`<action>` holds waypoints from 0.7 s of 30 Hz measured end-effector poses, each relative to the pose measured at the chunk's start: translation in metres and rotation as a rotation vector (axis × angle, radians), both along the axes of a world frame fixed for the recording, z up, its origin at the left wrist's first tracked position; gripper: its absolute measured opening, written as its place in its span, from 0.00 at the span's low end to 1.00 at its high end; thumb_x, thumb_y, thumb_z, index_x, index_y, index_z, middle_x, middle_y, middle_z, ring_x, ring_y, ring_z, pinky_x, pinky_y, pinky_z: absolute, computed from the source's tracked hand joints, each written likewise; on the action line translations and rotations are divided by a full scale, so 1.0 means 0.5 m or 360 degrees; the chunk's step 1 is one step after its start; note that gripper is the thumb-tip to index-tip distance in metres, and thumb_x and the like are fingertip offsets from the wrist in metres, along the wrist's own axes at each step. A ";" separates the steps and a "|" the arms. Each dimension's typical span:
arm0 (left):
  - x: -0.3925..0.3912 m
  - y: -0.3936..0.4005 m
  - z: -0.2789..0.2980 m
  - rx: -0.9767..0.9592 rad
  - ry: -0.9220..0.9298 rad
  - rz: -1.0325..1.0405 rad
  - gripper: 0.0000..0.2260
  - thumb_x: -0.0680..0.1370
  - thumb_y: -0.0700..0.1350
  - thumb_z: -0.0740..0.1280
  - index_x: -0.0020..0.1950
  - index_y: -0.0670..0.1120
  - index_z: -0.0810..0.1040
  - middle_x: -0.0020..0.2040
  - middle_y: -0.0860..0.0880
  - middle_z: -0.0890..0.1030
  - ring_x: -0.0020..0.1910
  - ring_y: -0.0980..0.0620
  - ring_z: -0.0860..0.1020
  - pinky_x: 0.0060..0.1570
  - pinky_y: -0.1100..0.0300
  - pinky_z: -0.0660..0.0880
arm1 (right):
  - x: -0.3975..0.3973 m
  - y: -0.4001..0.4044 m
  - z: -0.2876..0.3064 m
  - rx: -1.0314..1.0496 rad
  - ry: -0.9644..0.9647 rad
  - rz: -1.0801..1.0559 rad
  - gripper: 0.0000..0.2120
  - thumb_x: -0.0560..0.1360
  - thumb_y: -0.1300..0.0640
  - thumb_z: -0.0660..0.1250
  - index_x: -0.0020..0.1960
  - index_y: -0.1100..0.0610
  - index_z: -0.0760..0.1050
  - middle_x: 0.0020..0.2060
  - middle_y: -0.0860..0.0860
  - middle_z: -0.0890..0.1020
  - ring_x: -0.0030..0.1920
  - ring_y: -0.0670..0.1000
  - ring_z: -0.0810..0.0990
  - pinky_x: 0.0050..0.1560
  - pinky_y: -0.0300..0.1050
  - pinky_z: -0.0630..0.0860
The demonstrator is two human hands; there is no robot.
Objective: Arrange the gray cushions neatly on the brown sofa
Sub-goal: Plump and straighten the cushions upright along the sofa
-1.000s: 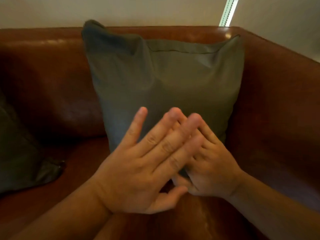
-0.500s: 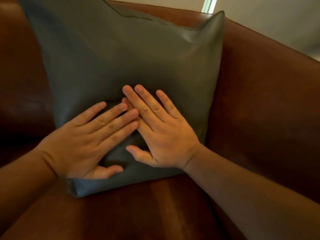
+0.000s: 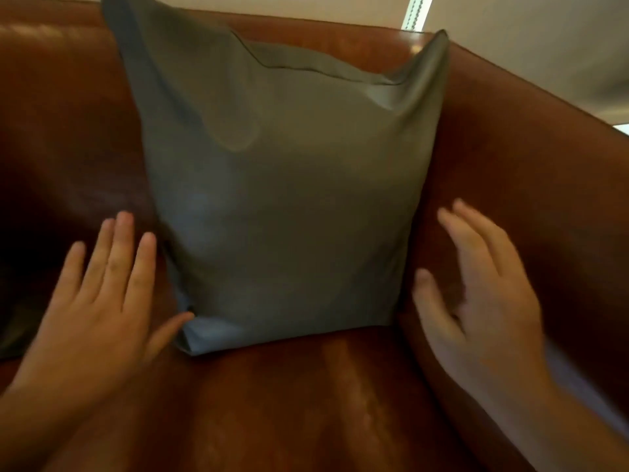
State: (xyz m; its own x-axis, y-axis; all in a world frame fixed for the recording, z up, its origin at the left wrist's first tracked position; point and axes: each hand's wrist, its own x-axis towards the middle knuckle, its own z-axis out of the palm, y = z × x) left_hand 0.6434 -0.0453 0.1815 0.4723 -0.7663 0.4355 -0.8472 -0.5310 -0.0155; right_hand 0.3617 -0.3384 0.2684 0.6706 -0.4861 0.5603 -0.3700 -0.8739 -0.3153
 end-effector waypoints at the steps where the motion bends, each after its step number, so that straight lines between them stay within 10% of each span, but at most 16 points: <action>1: -0.040 0.004 -0.009 -0.0092 0.0227 0.0090 0.44 0.80 0.66 0.56 0.84 0.35 0.57 0.85 0.32 0.53 0.83 0.32 0.56 0.82 0.36 0.52 | -0.030 0.014 -0.008 0.0131 -0.0014 0.0040 0.20 0.79 0.48 0.64 0.70 0.51 0.76 0.67 0.47 0.78 0.67 0.51 0.78 0.65 0.36 0.71; 4: -0.151 0.005 -0.003 -0.0211 0.0747 -0.0009 0.41 0.84 0.65 0.51 0.67 0.28 0.77 0.71 0.26 0.75 0.66 0.26 0.79 0.67 0.42 0.73 | -0.054 0.056 -0.043 0.0770 0.0311 0.0346 0.05 0.75 0.51 0.68 0.48 0.43 0.82 0.44 0.39 0.85 0.45 0.42 0.84 0.41 0.31 0.74; 7: -0.227 -0.014 0.053 -0.0116 0.0704 -0.0580 0.09 0.79 0.50 0.65 0.54 0.53 0.84 0.55 0.55 0.83 0.49 0.55 0.83 0.49 0.60 0.77 | 0.001 0.093 -0.085 0.0930 0.0752 0.0738 0.07 0.75 0.50 0.68 0.51 0.45 0.84 0.44 0.38 0.85 0.44 0.40 0.84 0.39 0.31 0.75; 9: -0.237 -0.060 0.068 0.0046 0.0901 -0.0749 0.06 0.75 0.46 0.66 0.47 0.55 0.81 0.47 0.59 0.80 0.43 0.58 0.80 0.44 0.62 0.77 | 0.053 0.113 -0.109 0.0918 0.0824 0.0873 0.09 0.74 0.50 0.65 0.45 0.49 0.84 0.38 0.43 0.85 0.40 0.43 0.83 0.38 0.41 0.78; 12: -0.212 -0.151 0.045 0.0294 0.1198 -0.0567 0.11 0.74 0.43 0.62 0.46 0.51 0.84 0.46 0.55 0.84 0.45 0.56 0.81 0.49 0.55 0.79 | 0.120 0.114 -0.138 0.0875 0.0864 0.0850 0.11 0.72 0.50 0.62 0.34 0.51 0.78 0.29 0.50 0.80 0.32 0.50 0.79 0.31 0.48 0.73; 16: -0.122 -0.176 0.006 0.0492 0.1280 -0.0315 0.16 0.77 0.40 0.65 0.56 0.52 0.89 0.55 0.56 0.88 0.55 0.58 0.84 0.58 0.59 0.79 | 0.138 0.014 -0.151 0.0830 0.0962 0.0638 0.10 0.78 0.56 0.67 0.49 0.57 0.88 0.42 0.50 0.89 0.42 0.49 0.85 0.46 0.45 0.79; 21: -0.094 -0.110 -0.015 0.0564 0.1264 -0.0116 0.15 0.77 0.43 0.67 0.60 0.56 0.88 0.57 0.61 0.87 0.57 0.64 0.81 0.53 0.77 0.72 | 0.075 -0.057 -0.159 0.1195 0.0978 0.0096 0.12 0.82 0.57 0.68 0.44 0.50 0.88 0.28 0.50 0.84 0.23 0.50 0.77 0.24 0.41 0.71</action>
State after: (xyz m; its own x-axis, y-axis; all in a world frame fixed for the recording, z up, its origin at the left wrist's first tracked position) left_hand 0.5965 -0.1003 0.1739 0.4797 -0.8343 -0.2718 -0.7090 -0.5510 0.4401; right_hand 0.3993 -0.3669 0.1890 0.7780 -0.5294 -0.3382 -0.6178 -0.5467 -0.5652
